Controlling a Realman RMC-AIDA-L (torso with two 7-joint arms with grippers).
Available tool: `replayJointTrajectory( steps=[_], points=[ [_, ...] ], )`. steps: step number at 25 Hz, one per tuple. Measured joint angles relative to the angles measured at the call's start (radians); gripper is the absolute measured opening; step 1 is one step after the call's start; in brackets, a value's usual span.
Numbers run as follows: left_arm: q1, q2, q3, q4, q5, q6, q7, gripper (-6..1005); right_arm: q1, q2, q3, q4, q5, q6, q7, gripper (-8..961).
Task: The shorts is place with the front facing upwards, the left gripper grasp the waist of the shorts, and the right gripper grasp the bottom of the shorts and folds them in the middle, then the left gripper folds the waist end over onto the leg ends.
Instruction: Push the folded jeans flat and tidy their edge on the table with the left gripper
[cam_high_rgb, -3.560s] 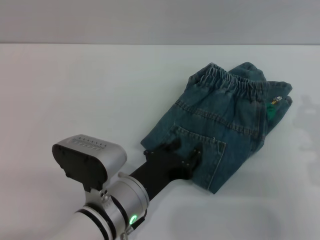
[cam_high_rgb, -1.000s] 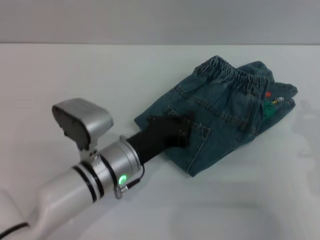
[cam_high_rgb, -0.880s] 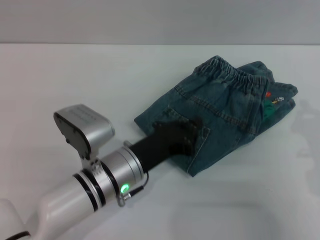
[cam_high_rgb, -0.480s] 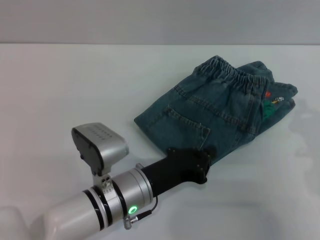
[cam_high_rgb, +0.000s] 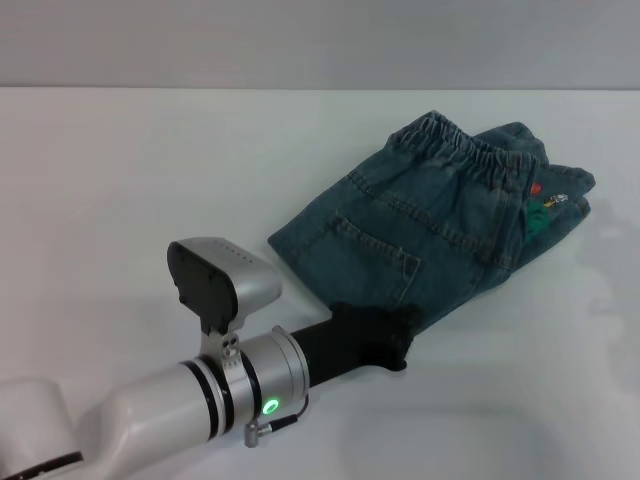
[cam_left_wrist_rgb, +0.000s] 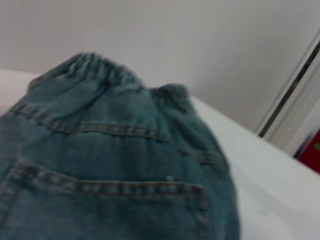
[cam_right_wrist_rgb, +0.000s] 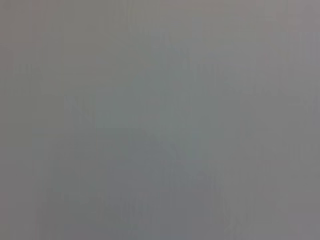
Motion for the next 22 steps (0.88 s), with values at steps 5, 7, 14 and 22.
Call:
replayJointTrajectory(
  steps=[5, 7, 14, 22],
  points=[
    [-0.024, 0.000, -0.007, 0.037, 0.000, -0.013, -0.012, 35, 0.000, 0.000, 0.000, 0.003, 0.000, 0.000, 0.000, -1],
    [-0.037, -0.002, -0.010, 0.059, -0.001, -0.014, -0.010, 36, 0.000, 0.000, -0.001, 0.005, 0.000, 0.000, 0.000, -1],
    [-0.070, -0.006, -0.019, 0.116, -0.006, -0.016, -0.009, 40, -0.016, 0.000, -0.008, 0.026, 0.001, 0.000, 0.000, -1],
    [-0.112, -0.005, -0.062, 0.158, -0.001, -0.011, -0.005, 44, -0.034, 0.000, -0.024, 0.041, 0.000, 0.000, 0.000, -1]
  ],
)
